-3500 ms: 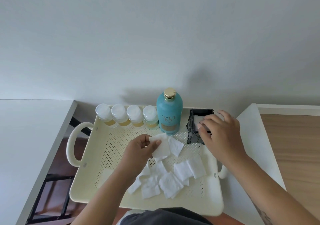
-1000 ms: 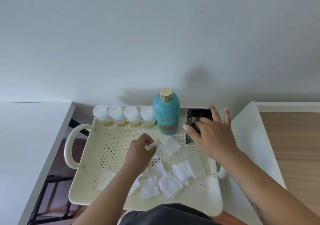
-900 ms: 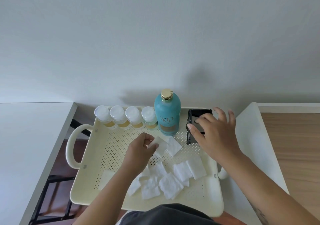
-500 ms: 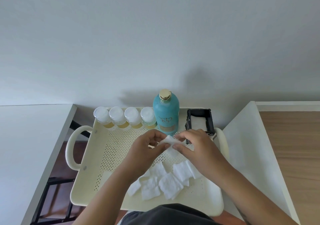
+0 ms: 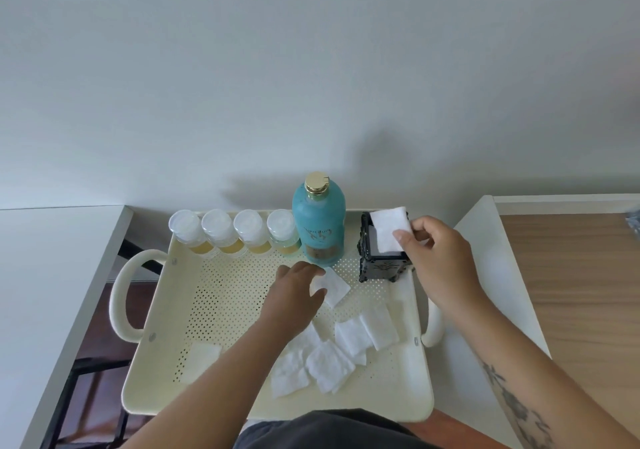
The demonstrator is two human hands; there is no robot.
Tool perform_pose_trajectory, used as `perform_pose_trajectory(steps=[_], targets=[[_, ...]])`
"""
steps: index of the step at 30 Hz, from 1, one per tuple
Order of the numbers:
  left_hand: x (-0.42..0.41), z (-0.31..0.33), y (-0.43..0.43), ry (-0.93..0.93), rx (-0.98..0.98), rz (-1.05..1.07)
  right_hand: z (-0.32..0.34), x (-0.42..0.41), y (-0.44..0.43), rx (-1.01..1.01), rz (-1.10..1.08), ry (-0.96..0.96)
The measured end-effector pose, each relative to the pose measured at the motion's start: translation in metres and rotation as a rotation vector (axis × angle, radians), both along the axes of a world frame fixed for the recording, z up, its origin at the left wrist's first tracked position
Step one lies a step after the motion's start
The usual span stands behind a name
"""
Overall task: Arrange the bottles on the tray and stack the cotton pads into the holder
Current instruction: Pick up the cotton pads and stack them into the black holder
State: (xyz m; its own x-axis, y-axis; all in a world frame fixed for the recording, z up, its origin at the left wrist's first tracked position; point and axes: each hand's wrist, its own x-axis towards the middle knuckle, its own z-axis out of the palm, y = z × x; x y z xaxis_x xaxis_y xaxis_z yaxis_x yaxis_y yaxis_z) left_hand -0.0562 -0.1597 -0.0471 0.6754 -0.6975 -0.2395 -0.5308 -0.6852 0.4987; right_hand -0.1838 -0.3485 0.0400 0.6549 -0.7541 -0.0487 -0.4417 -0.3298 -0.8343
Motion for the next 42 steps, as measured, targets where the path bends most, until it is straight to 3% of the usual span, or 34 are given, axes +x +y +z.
perform_pose_trajectory(steps=[4, 12, 17, 20, 32, 39, 42], targets=[[-0.006, -0.012, -0.003, -0.141, 0.118, -0.101, -0.006, 0.007, 0.001, -0.112, -0.05, 0.067], [-0.014, -0.024, 0.007, -0.21, 0.162, -0.168, -0.009, 0.017, 0.001, -0.261, 0.001, 0.367], [-0.014, -0.024, 0.011, -0.215, 0.119, -0.082, -0.005, 0.012, 0.005, -0.489, -0.025, 0.223], [-0.013, -0.023, 0.009, -0.209, 0.083, 0.003, -0.007, 0.011, 0.009, -0.631, 0.095, 0.193], [-0.002, -0.02, -0.004, 0.042, 0.108, 0.176, -0.019, 0.016, 0.005, -0.678, 0.339, 0.52], [-0.003, -0.007, 0.006, 0.148, -0.134, 0.273, -0.016, 0.018, 0.004, -0.639, 0.391, 0.541], [-0.003, 0.009, 0.009, 0.278, -0.27, 0.355, -0.014, 0.017, 0.003, -0.652, 0.383, 0.528]])
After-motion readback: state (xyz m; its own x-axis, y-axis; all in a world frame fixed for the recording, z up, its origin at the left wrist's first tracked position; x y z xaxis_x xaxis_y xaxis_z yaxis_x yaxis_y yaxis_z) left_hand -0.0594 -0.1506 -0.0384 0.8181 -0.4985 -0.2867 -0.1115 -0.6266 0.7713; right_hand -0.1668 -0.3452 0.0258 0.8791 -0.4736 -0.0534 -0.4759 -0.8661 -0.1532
